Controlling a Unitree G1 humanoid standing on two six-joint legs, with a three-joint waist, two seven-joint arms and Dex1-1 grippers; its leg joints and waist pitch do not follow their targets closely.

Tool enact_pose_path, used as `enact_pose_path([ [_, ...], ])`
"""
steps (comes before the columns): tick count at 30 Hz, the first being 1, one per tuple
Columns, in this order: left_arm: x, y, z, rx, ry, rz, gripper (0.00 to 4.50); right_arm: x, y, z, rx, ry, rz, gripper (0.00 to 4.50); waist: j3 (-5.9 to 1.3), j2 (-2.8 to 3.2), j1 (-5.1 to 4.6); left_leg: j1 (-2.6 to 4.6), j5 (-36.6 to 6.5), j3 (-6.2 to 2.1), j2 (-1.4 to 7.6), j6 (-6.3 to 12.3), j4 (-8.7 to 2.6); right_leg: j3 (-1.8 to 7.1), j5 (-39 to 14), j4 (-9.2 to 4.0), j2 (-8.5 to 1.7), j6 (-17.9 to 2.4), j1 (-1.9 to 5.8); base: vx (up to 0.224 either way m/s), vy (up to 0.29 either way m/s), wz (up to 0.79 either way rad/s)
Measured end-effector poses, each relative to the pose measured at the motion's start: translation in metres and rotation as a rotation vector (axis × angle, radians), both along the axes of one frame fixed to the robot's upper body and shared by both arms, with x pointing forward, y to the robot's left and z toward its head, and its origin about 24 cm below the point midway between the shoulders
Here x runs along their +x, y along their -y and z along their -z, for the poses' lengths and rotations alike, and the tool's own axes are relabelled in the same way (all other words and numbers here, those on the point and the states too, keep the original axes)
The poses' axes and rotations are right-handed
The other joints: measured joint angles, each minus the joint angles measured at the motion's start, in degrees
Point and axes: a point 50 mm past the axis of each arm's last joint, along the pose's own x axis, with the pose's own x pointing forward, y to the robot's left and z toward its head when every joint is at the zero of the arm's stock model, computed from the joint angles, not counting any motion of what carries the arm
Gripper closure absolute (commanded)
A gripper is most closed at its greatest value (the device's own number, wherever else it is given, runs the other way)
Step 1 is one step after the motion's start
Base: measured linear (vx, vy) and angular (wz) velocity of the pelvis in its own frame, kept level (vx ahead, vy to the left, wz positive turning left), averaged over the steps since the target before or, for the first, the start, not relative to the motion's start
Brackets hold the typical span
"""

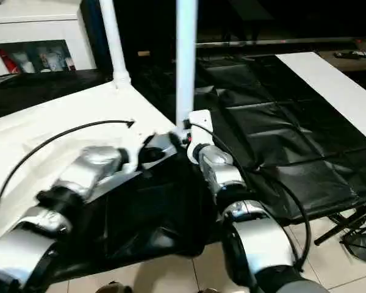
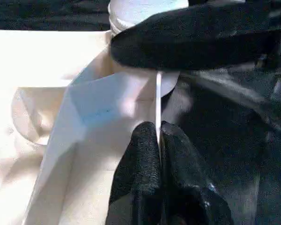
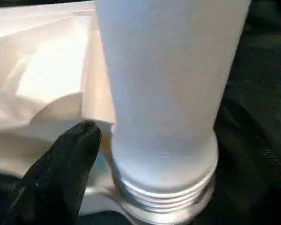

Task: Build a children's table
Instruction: Rotate leg to tighten

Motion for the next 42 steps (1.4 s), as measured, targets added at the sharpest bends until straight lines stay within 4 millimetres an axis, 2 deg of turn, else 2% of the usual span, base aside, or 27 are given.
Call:
enact_pose_path([
  [5, -0.005, -0.010, 0.000, -0.002, 0.002, 0.057, 4.50, -0.009, 0.015, 0.000, -0.047, 0.023, -0.191, 0.54, 0.00, 0.00, 0.45, 0.01, 0.0, 0.02, 0.00, 0.00, 0.01, 0.01, 0.0, -0.05, 0.00, 0.0, 0.03, 0.000, 0.000, 0.00],
  [10, -0.021, -0.024, 0.001, -0.019, -0.030, 0.183, 4.50, -0.030, 0.040, 0.009, -0.112, -0.004, -0.426, 0.54, 0.01, 0.08, 0.93, 0.01, 0.0, 0.04, 0.05, 0.00, 0.01, -0.01, 0.0, 0.00, 0.00, 0.0, 0.02, 0.000, 0.000, 0.00],
  [14, -0.026, -0.027, 0.001, -0.023, -0.048, 0.237, 4.50, -0.031, 0.038, 0.003, -0.096, 0.011, -0.490, 0.54, 0.01, 0.07, 1.21, 0.02, 0.0, 0.04, 0.05, -0.01, 0.01, -0.02, 0.1, 0.04, 0.00, -0.1, 0.05, 0.000, 0.000, 0.00],
  [20, -0.033, -0.026, 0.001, -0.020, -0.056, 0.286, 4.50, -0.033, 0.032, -0.009, -0.059, 0.046, -0.591, 0.54, 0.02, 0.05, 2.31, 0.08, 0.0, 0.04, 0.06, -0.01, 0.01, -0.01, 0.1, 0.03, -0.01, -0.1, 0.19, 0.000, 0.000, 0.00],
  [23, -0.035, -0.026, 0.001, -0.020, -0.063, 0.298, 4.50, -0.034, 0.031, -0.009, -0.048, 0.034, -0.616, 0.54, 0.02, 0.05, 2.58, 0.04, 0.0, 0.04, 0.06, -0.01, 0.02, -0.01, 0.1, 0.01, -0.01, -0.1, 0.17, 0.000, 0.000, 0.00],
  [30, -0.036, -0.027, 0.000, -0.018, -0.065, 0.297, 4.50, -0.036, 0.033, -0.001, -0.056, -0.005, -0.610, 0.54, 0.02, 0.05, 2.56, 0.01, 0.0, 0.05, 0.06, -0.01, 0.02, -0.01, 0.1, -0.01, -0.01, -0.1, 0.14, 0.000, 0.000, 0.00],
  [42, -0.038, -0.027, 0.001, -0.018, -0.070, 0.301, 4.50, -0.036, 0.033, 0.003, -0.047, -0.022, -0.596, 1.62, 0.02, 0.05, 2.56, 0.00, 0.0, 0.05, 0.06, -0.01, 0.02, -0.01, 0.1, -0.02, -0.01, -0.1, 0.14, 0.000, 0.000, 0.00],
])
